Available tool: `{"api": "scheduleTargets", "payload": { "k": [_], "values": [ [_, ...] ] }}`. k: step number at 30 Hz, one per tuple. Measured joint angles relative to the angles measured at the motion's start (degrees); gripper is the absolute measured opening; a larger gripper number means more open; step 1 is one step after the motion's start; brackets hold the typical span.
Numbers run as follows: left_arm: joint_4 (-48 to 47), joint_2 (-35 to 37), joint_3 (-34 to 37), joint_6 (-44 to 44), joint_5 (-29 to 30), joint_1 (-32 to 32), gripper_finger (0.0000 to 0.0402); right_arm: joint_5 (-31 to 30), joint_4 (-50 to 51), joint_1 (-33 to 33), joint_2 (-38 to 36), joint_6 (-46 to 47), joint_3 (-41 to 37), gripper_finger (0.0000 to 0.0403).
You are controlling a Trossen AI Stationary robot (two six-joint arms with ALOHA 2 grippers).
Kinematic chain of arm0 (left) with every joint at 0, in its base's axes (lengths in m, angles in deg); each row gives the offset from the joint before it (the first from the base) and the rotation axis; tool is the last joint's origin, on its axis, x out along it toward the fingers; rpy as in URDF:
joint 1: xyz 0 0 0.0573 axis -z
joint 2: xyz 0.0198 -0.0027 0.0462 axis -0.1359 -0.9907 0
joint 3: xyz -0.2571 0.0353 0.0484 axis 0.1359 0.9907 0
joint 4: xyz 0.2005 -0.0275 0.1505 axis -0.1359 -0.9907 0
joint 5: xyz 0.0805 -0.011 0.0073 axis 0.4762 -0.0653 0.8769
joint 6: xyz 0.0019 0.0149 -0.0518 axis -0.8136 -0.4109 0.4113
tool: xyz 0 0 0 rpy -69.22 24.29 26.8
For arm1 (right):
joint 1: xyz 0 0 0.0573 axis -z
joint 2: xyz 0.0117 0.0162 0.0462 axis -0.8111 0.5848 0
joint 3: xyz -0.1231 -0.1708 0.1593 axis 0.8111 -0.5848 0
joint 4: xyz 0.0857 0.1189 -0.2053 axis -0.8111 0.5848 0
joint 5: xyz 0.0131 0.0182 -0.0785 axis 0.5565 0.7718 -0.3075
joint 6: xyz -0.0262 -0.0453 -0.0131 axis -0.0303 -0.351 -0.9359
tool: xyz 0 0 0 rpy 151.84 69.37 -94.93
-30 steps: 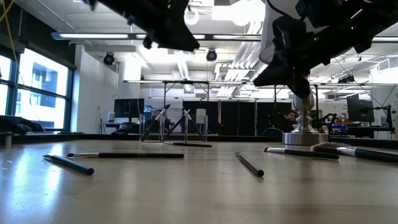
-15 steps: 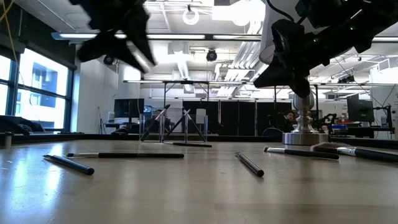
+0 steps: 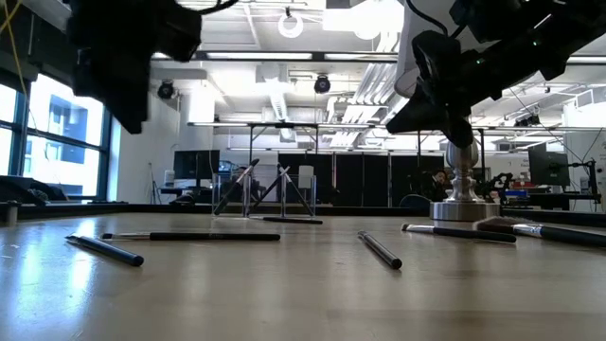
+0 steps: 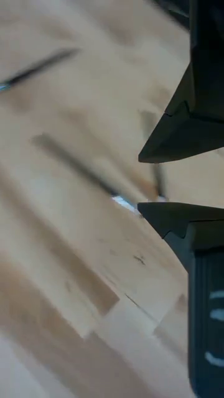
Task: Put items in baskets/containers
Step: Put the foundation brush into the transparent organizer
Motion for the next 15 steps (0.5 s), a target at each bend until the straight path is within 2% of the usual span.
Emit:
{"api": "scheduleTargets", "payload": {
  "k": [3,8,11,15],
  "values": [
    [-0.73,-0.19,0.0,-17.08,-3.34,0.59,0.0111,-0.06,-0.02,0.0,0.0,0.0,0.0,0.0002],
    [-3.5,-2.06,0.08,-38.29,-3.15,2.26,0.0111,0.21,0.0,0.0,0.0,0.89,0.01,0.0003],
    [-3.8,-3.92,0.52,-43.3,-3.34,2.38,0.0111,0.28,-0.41,0.0,0.02,0.97,0.05,0.0006],
    [-3.62,-6.46,0.9,-43.54,-3.76,2.25,0.0111,0.52,-0.47,0.0,0.02,1.09,0.09,0.0004]
  ]
}}
